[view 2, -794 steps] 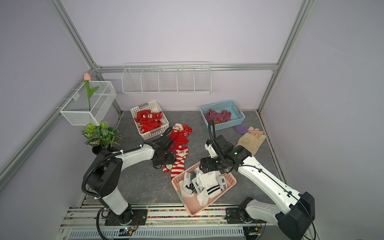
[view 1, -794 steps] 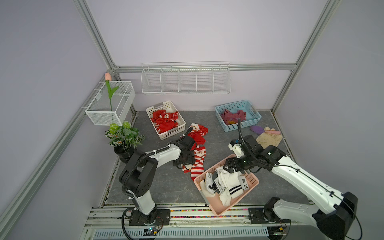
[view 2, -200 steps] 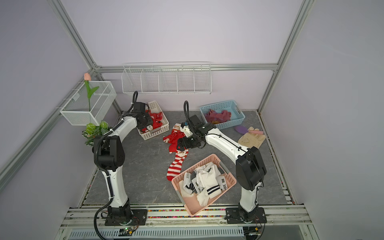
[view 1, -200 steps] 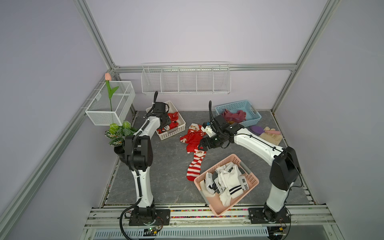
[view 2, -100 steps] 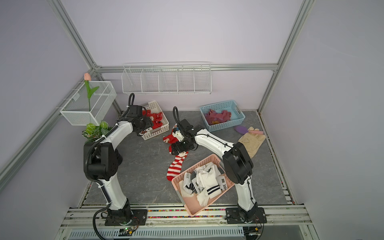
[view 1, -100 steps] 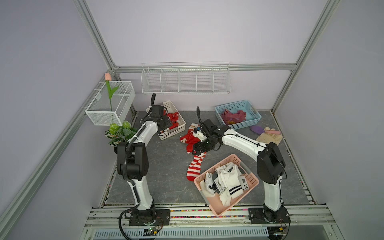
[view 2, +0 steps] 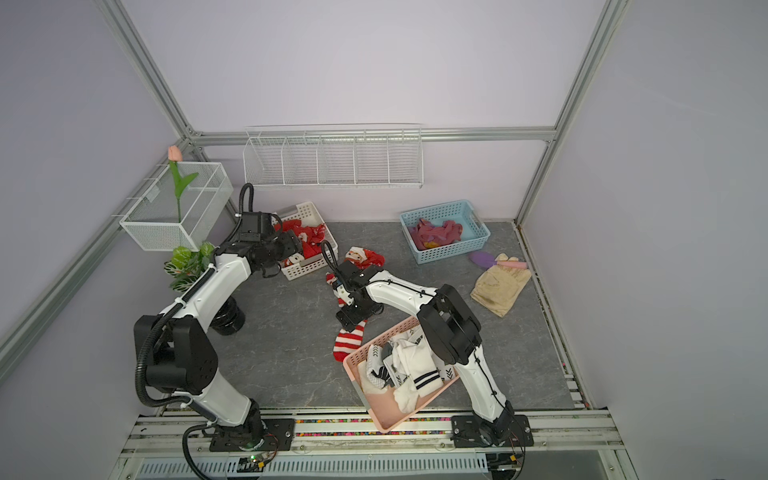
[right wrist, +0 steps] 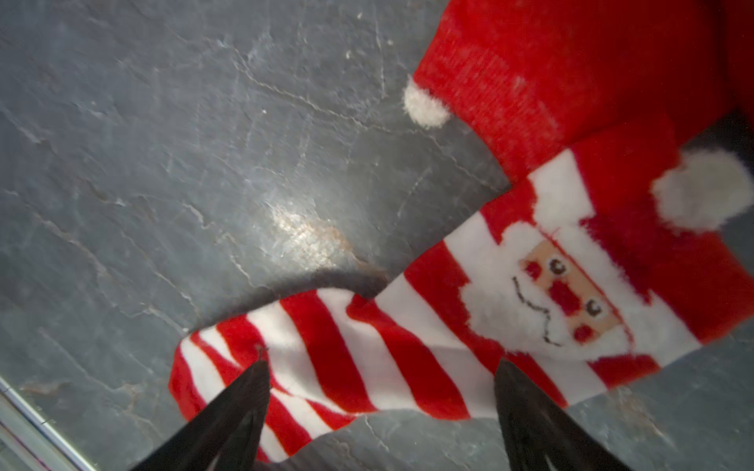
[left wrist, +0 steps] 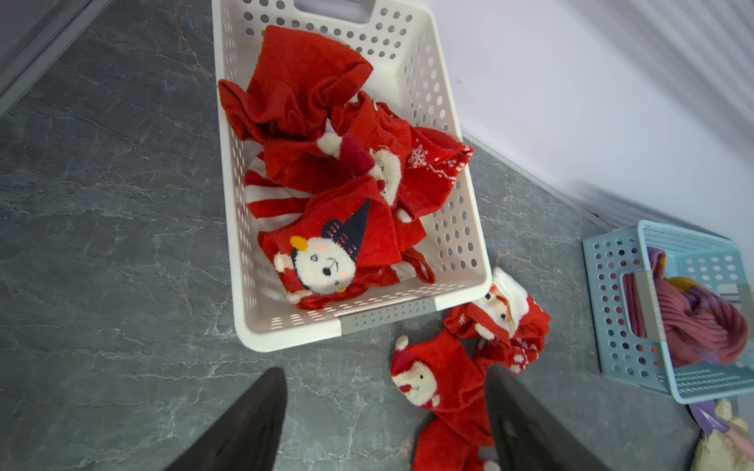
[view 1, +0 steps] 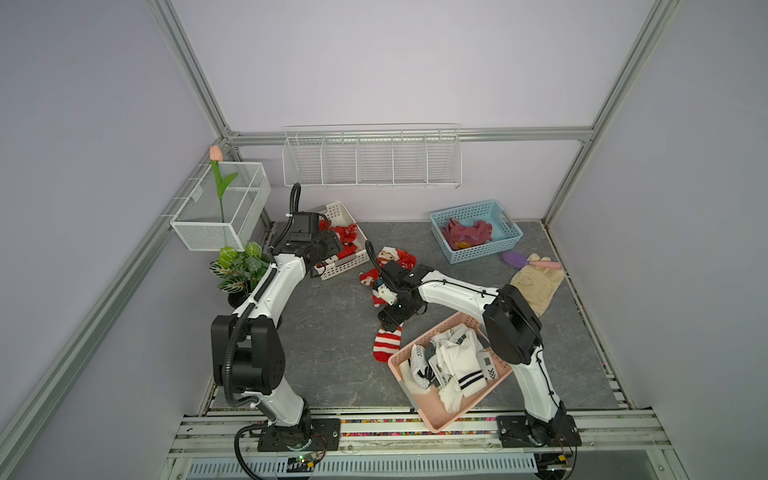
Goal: Sort the socks into the basket by color
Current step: Pick up the sock from the center of the board.
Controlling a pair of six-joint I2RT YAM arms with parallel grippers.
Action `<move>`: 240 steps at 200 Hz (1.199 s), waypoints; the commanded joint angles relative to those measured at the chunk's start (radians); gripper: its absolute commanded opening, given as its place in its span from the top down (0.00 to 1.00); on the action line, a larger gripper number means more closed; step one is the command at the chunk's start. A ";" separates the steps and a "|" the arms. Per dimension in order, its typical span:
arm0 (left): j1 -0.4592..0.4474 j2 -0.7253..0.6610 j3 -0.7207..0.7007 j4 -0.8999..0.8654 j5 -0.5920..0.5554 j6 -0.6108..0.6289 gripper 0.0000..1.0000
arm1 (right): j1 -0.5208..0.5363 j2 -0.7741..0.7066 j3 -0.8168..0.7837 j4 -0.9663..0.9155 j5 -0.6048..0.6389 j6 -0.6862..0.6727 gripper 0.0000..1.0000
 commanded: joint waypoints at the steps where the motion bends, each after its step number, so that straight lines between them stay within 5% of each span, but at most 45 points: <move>1: -0.007 -0.066 -0.038 -0.004 0.043 -0.007 0.27 | 0.014 0.043 -0.003 -0.039 0.077 -0.056 0.11; 32: -0.016 -0.136 -0.098 0.017 0.067 -0.018 0.27 | 0.021 0.089 -0.017 -0.019 0.091 -0.041 0.11; 53: -0.025 -0.169 -0.120 0.013 0.074 -0.018 0.27 | 0.020 0.097 -0.050 0.010 0.060 -0.016 0.01; 72: -0.030 -0.199 -0.145 0.010 0.087 -0.023 0.27 | 0.017 0.093 -0.072 0.038 0.023 0.003 0.20; 104: -0.043 -0.235 -0.166 -0.004 0.104 -0.005 0.27 | -0.001 0.062 -0.106 0.082 -0.060 0.044 0.70; 126: -0.048 -0.259 -0.183 -0.008 0.119 -0.001 0.27 | -0.007 0.038 -0.119 0.083 -0.074 0.059 0.93; 240: -0.172 -0.378 -0.287 0.141 0.283 0.052 0.22 | -0.091 -0.280 -0.119 0.078 -0.354 0.100 0.93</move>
